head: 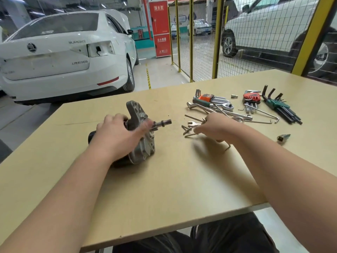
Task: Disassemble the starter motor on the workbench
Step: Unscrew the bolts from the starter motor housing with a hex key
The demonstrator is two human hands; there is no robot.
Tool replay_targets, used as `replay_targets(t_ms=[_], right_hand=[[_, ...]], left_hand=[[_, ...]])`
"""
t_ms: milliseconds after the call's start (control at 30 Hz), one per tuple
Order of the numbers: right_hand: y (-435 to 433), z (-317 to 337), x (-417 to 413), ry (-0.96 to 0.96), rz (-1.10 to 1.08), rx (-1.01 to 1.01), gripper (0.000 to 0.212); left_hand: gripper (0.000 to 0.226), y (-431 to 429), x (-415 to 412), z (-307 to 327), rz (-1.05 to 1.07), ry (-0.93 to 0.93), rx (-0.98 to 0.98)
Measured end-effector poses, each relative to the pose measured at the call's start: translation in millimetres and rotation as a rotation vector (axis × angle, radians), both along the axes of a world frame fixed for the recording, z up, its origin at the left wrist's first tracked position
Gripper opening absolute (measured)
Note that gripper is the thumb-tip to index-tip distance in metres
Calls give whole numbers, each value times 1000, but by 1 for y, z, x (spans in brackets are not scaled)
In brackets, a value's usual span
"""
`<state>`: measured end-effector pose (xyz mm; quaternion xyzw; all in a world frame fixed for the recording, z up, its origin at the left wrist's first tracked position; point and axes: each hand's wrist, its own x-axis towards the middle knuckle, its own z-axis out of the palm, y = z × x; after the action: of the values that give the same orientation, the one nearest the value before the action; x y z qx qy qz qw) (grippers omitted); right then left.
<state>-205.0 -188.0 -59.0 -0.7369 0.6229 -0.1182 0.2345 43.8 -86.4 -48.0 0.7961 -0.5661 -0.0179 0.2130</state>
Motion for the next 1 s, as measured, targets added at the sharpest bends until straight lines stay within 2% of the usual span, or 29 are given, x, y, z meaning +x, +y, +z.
replay_targets(t_ms=[33, 67, 133, 167, 233, 300, 400, 533, 633, 733, 867, 1000], right_hand=[[-1, 0, 0, -12, -2, -35, 36], [-1, 2, 0, -53, -6, -77, 33], [0, 3, 0, -235, 1, -134, 23], [2, 1, -1, -354, 22, -147, 23], [9, -2, -3, -582, 78, -143, 24], [13, -4, -3, -688, 113, -168, 23], [14, -5, 3, -465, 190, -324, 28], [28, -7, 13, -63, 393, -321, 28], [47, 2, 24, 123, 583, -542, 26], [69, 13, 38, 112, 632, -700, 24], [95, 21, 53, -110, 616, -578, 24], [99, 25, 63, -162, 501, -521, 24]], left_hand=[[111, -7, -2, 6, 32, 7, 45], [95, -13, -4, 8, 35, 10, 65], [48, -19, -10, 5, -3, 87, -28], [37, -19, -12, 1, -18, 148, -95], [31, -18, -14, -6, -40, 209, -205], [29, -13, -15, -7, -55, 231, -344], [27, -5, -11, -9, -64, 262, -556], [22, 9, 1, -15, -92, 441, -731], [19, 20, 11, -16, -184, 614, -845], [19, 27, 21, -17, -223, 748, -886], [25, 29, 26, -18, -232, 798, -912], [30, 28, 28, -18, -227, 822, -927]])
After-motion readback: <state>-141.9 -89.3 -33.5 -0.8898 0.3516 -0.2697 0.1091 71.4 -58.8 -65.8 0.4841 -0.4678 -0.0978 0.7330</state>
